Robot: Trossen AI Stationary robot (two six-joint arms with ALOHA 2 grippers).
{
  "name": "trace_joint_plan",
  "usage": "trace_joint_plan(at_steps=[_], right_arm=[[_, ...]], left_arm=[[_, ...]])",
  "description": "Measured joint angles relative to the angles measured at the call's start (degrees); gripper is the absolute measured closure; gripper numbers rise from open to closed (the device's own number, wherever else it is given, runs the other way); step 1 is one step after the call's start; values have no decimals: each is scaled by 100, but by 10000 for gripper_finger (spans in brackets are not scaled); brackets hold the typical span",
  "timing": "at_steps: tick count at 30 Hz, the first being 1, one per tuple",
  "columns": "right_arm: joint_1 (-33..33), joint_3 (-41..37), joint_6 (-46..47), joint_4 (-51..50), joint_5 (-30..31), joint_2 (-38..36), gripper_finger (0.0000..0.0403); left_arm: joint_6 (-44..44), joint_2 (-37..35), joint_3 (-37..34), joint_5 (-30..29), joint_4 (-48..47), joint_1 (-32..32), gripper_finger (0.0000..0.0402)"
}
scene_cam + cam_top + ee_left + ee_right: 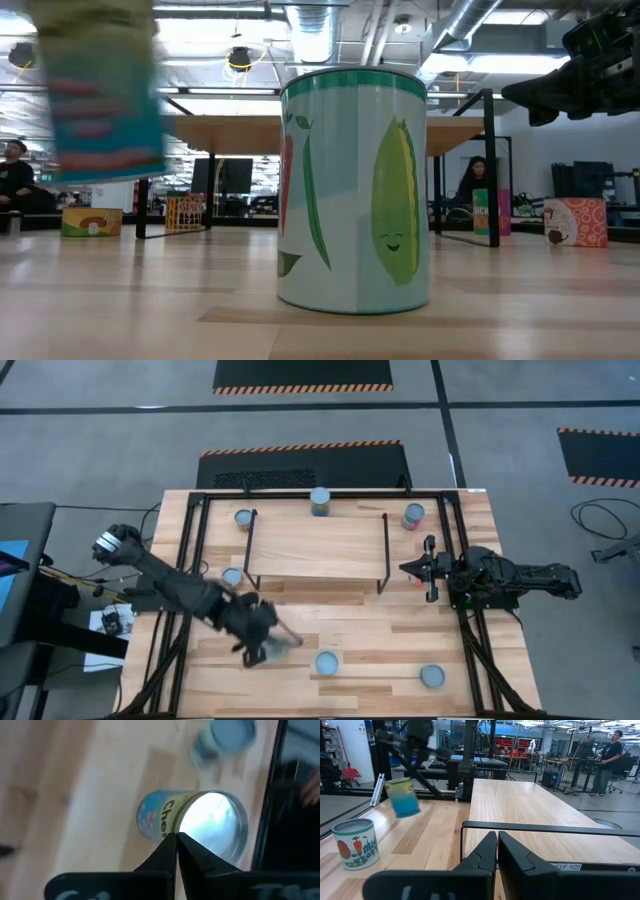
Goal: Pick and place cans onto a shelf
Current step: Put the bottom blue can on the shelf
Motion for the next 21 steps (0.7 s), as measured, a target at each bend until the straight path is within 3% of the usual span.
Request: trace_joint_plan(at_steps=[5, 10, 21], right_arm=[[0, 0, 0, 0, 0, 1, 363], [0, 0, 0, 1, 0, -1, 363], [0, 0, 0, -1, 0, -1, 363]], left_arm=[[670, -243, 0, 328, 422, 899, 401], [1031, -409, 48, 1053, 1338, 1877, 401], [2112, -64, 1338, 1583, 1099, 3588, 401]])
